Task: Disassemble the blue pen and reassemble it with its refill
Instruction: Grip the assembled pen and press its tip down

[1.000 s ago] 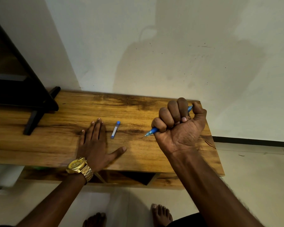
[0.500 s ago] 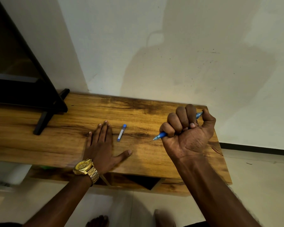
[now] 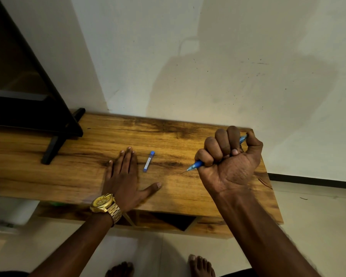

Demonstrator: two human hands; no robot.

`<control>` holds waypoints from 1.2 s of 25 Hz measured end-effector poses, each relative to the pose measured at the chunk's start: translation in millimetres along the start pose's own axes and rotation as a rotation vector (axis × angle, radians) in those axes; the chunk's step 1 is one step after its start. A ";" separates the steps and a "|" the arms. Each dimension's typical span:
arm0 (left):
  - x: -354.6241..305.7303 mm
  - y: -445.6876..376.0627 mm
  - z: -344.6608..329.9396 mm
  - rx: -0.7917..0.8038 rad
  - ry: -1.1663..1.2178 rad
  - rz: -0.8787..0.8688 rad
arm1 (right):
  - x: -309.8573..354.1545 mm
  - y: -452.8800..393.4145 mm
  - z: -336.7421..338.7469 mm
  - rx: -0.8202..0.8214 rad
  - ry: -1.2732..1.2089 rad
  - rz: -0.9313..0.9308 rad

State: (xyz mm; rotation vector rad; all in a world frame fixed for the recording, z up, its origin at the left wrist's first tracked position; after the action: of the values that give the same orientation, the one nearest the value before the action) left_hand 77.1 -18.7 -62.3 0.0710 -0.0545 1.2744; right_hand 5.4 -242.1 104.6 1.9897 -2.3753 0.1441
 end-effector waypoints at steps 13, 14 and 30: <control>0.3 -1.0 -3.0 -0.020 -0.004 0.009 | -0.3 0.0 -1.0 0.016 0.021 0.018; 0.4 -0.8 -3.1 -0.019 -0.003 0.009 | -0.6 0.1 -1.2 0.016 0.015 0.017; 0.8 -1.3 -3.9 -0.012 0.017 0.000 | 0.6 0.2 -1.6 0.016 0.019 0.018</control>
State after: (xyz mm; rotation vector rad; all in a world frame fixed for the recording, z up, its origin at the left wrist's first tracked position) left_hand 78.5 -17.9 -66.2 0.0503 -0.0477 1.2744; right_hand 5.1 -242.5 106.2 1.9652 -2.3887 0.1815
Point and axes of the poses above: each hand's wrist, its own y-axis away from the middle knuckle, its own z-axis out of the back of the hand, x = y × z, the point moved 5 cm from there along -y, towards the middle knuckle, and after that the axes turned 13 degrees about -y, right-handed, at the moved point
